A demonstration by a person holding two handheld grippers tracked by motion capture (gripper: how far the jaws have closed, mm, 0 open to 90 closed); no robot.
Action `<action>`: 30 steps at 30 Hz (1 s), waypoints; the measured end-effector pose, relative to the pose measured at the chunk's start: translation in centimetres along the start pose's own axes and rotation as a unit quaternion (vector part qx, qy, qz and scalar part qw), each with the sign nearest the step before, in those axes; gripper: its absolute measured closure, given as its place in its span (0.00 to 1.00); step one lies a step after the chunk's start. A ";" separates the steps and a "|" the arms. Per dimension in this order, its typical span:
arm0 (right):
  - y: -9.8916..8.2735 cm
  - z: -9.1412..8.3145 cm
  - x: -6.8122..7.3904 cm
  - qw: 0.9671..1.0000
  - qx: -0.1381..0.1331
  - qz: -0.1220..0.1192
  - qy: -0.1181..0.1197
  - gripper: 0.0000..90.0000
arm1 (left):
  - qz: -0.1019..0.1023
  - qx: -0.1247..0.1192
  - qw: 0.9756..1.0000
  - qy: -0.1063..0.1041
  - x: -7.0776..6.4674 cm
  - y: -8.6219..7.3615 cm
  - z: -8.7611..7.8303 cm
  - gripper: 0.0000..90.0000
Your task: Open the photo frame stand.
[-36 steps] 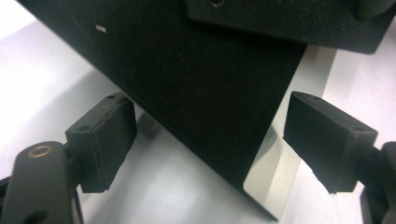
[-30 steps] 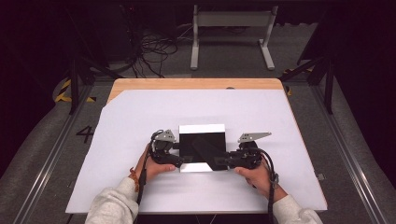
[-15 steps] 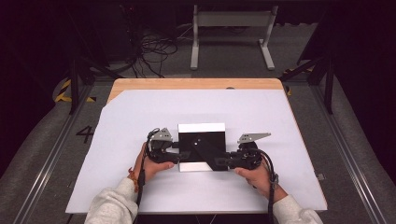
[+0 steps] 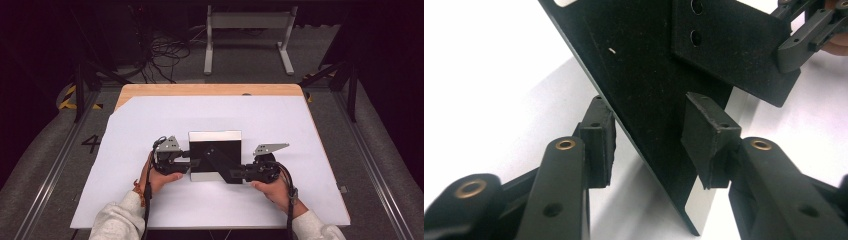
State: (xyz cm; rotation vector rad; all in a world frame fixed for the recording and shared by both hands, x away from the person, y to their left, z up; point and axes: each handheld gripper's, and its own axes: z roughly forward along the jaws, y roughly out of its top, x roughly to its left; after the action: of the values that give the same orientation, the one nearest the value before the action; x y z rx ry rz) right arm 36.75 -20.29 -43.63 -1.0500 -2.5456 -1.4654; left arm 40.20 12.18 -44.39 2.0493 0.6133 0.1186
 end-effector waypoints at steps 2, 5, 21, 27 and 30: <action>0.1 0.0 0.2 1.000 0.005 -0.002 -0.004 0.79 | -0.002 0.003 1.000 -0.005 0.2 -0.1 0.4 0.60; 0.2 -0.1 0.4 1.000 0.007 -0.009 -0.005 0.79 | -0.012 0.011 0.999 -0.028 0.4 -0.3 0.9 0.56; 0.2 0.1 0.7 1.000 0.014 -0.020 -0.017 0.80 | 0.032 0.040 0.998 -0.040 -0.8 0.1 1.5 0.63; 0.3 0.2 0.9 0.999 0.015 -0.021 -0.027 0.80 | 0.032 0.036 0.998 -0.032 -0.8 0.2 1.4 0.64; 0.4 0.2 0.9 0.999 0.017 -0.023 -0.035 0.81 | 0.037 0.033 0.999 -0.020 -1.0 0.3 1.4 0.65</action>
State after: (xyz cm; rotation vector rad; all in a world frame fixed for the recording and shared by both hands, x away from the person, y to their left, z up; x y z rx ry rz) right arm 36.32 -19.56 -43.16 -1.0642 -2.6494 -1.4161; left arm 39.90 10.49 -44.75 2.1345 0.5227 0.1018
